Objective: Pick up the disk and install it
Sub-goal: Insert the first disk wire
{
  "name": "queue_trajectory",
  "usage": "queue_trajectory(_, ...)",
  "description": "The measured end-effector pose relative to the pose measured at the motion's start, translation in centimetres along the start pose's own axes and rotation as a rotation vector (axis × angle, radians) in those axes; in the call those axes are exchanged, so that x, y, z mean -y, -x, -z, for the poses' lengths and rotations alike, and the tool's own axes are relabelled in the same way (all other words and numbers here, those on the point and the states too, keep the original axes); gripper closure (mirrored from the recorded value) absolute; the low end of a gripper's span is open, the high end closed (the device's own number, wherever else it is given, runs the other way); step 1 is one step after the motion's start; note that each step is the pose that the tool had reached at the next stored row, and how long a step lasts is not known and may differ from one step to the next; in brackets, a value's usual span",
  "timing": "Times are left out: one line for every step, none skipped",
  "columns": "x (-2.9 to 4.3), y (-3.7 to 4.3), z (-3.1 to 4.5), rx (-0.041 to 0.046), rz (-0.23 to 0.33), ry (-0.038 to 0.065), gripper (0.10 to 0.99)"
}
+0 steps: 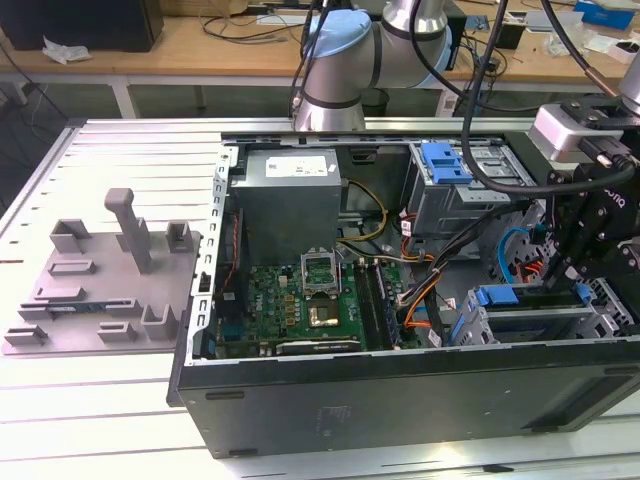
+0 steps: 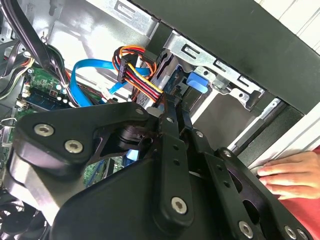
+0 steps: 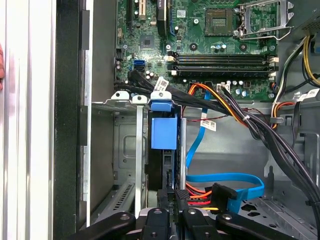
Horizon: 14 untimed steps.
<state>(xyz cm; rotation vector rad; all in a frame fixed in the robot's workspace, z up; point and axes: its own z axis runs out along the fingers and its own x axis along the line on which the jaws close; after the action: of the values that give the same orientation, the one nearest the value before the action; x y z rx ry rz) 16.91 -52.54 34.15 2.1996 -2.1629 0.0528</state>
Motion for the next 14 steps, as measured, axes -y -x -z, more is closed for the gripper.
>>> queue_trajectory(0.0,0.02,0.0,-0.0001,0.0,0.0,0.918)
queue_trajectory(0.0,0.06,0.0,0.0001,0.0,0.0,0.918)
queue_trajectory(0.0,0.08,0.0,0.0,0.0,0.0,0.918)
queue_trajectory(0.0,0.08,-0.01,0.0,0.0,0.0,0.918)
queue_trajectory(0.0,0.09,-0.02,-0.0001,0.0,0.0,0.918)
queue_trajectory(0.0,0.09,-0.03,-0.0002,0.0,0.0,0.918)
queue_trajectory(0.0,0.09,-0.04,-0.0004,0.0,0.0,0.918)
queue_trajectory(0.0,0.1,-0.07,-0.0004,0.0,0.0,0.918)
queue_trajectory(0.0,0.1,-0.09,-0.0004,0.0,0.0,0.918)
queue_trajectory(0.0,0.09,-0.12,-0.0003,0.0,0.0,0.918)
queue_trajectory(0.0,0.1,-0.13,-0.0001,0.0,0.0,0.918)
queue_trajectory(0.0,0.1,-0.13,-0.0001,0.0,0.0,0.918)
queue_trajectory(0.0,0.1,-0.13,-0.0001,0.0,0.0,0.918)
queue_trajectory(0.0,0.1,-0.13,-0.0002,0.0,0.0,0.918)
